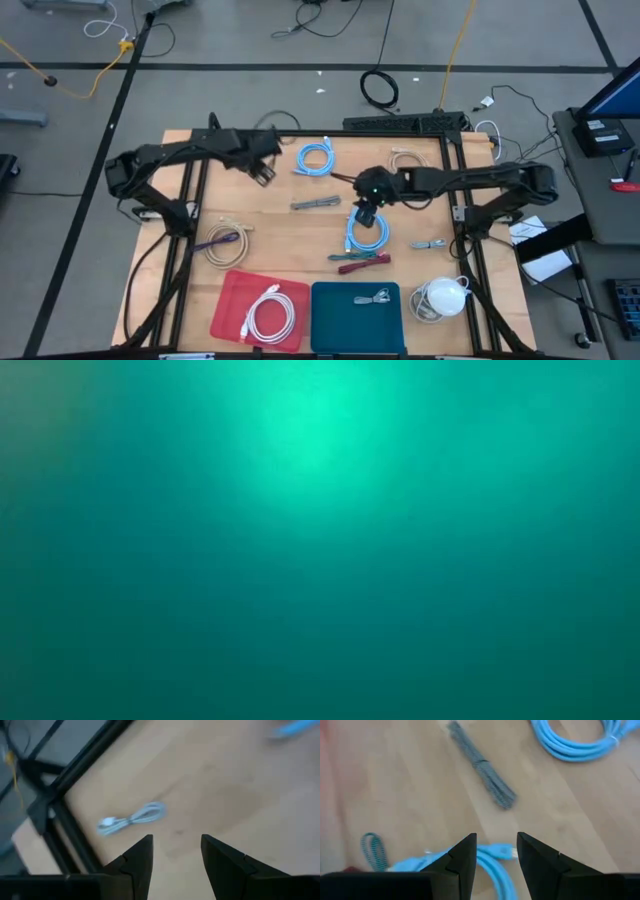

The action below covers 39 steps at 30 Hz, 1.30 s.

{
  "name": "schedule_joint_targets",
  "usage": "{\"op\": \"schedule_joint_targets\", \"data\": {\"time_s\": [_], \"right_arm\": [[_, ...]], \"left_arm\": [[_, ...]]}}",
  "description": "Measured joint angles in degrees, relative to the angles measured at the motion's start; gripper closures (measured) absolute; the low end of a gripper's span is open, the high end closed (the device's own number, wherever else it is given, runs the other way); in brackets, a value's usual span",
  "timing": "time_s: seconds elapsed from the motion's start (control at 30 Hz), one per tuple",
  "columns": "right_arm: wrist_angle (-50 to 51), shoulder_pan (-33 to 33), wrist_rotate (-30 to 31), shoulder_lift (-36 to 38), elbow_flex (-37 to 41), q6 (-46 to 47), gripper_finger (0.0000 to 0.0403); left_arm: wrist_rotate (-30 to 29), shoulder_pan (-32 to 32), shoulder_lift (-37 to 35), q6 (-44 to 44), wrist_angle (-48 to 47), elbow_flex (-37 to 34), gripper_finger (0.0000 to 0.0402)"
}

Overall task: Pick & Place USB Port
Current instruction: Put the top left white USB cable into the blue bin

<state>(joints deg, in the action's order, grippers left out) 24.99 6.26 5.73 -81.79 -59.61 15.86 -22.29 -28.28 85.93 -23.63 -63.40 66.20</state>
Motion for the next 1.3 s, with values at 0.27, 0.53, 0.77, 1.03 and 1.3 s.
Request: {"op": "schedule_joint_targets", "data": {"time_s": [0.27, 0.53, 0.77, 1.03, 1.3], "right_arm": [[-3.86, -3.10, 0.95, 5.01, 0.00, 4.16, 0.0271], [-4.33, -6.64, 7.24, 9.65, -0.02, 4.71, 0.0271], [-11.66, -10.60, 8.22, 10.22, -0.07, 4.55, 0.0271], [-15.03, -17.94, 14.71, 10.56, -0.07, 5.75, 0.0271], [-15.26, -21.60, 19.81, 10.59, -0.07, 6.29, 0.0271]], "left_arm": [[13.13, -20.63, 1.47, -5.04, 0.56, -2.80, 0.0231], [21.39, -30.03, 1.53, -20.89, 0.10, -7.13, 0.0231], [23.62, -27.88, 1.25, -43.87, 11.04, -8.02, 0.0231], [17.67, -30.05, 2.08, -49.86, 5.34, -8.94, 0.0249], [18.32, -32.08, 2.08, -48.73, 14.80, -13.49, 0.0281]]}}
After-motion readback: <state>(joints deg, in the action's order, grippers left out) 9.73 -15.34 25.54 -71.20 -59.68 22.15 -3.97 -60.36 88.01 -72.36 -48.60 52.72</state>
